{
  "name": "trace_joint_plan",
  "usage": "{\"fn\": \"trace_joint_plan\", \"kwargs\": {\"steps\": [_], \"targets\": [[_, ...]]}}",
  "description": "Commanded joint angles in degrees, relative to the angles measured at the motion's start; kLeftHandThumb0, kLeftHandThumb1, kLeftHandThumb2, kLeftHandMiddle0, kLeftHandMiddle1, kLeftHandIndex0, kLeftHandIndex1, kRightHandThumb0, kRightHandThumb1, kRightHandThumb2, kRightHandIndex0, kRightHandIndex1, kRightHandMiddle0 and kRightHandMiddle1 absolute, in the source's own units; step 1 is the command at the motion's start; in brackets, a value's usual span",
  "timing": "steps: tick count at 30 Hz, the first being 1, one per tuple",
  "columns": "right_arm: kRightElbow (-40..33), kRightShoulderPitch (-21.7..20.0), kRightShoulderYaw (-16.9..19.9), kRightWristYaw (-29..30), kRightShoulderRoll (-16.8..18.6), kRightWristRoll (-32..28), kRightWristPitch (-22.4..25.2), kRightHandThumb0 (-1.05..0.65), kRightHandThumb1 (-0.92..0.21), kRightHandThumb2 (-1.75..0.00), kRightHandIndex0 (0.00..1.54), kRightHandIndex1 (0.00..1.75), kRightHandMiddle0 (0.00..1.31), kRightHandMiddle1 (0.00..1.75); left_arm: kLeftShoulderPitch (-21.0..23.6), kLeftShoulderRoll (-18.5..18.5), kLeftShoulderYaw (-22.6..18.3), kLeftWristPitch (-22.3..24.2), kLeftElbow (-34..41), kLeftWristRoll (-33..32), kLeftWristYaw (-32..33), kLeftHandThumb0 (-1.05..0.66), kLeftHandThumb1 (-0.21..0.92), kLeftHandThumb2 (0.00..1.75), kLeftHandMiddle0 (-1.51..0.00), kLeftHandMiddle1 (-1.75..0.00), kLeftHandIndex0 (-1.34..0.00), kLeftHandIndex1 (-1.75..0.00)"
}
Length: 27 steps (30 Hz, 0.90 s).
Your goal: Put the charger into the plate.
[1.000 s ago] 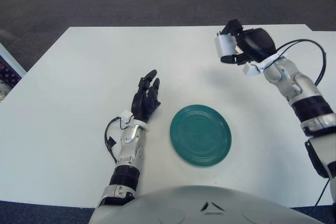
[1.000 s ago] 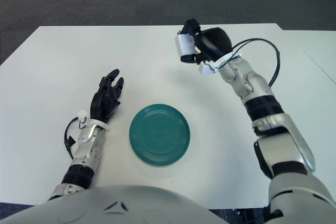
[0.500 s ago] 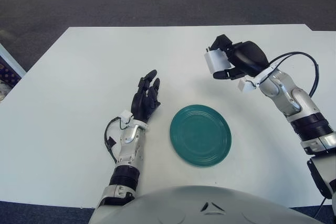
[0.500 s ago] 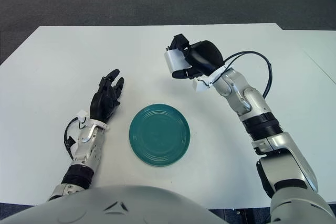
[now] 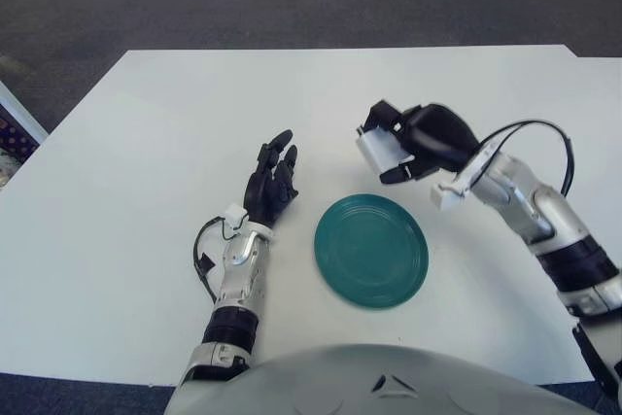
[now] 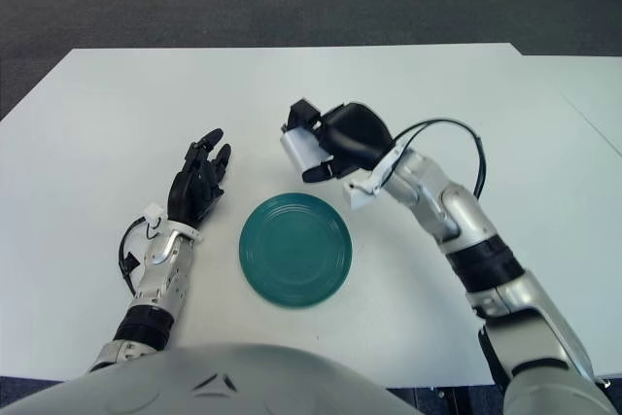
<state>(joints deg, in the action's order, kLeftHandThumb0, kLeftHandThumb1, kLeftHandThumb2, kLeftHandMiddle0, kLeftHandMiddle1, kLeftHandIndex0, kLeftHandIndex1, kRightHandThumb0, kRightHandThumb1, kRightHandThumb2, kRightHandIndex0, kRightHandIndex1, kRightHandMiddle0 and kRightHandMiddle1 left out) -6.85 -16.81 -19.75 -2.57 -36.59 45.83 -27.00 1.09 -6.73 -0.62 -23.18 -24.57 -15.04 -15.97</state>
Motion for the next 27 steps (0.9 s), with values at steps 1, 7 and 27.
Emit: {"fn": "trace_joint_plan", "kwargs": {"steps": [1,7,27], "targets": [[-2.6,1.5,-0.1,-0.2,-0.5,1.6,-1.7,-0.47,-0.92,-0.62,1.02,1.75,0.80,1.75,-6.4,-2.3,-0.4,1.5,-3.2,0.2,1.6,-0.80,0.92,0.87,-0.32,-0.02,0.00,-0.77],[-3.2,4.1,-0.3,-0.2,-0.3,4.2,-3.1,-0.48,-0.91,-0.62,1.05,1.75,0.75,1.75,-7.7,-2.8,0.2,2.4,-0.5,0.2,2.9,-0.79,0.92,0.85,-0.34,-0.02,0.00,-0.80],[-5.1,8.3,-1.2,-7.9,-1.4,4.3,-5.3,-0.43,-0.57,-1.01,0.92,1.75,0.48,1.75,-8.9,-2.2,1.8,4.6,2.9,0.1,3.8,-0.80,0.92,0.84,-0.34,-0.01,0.00,-0.83]]}}
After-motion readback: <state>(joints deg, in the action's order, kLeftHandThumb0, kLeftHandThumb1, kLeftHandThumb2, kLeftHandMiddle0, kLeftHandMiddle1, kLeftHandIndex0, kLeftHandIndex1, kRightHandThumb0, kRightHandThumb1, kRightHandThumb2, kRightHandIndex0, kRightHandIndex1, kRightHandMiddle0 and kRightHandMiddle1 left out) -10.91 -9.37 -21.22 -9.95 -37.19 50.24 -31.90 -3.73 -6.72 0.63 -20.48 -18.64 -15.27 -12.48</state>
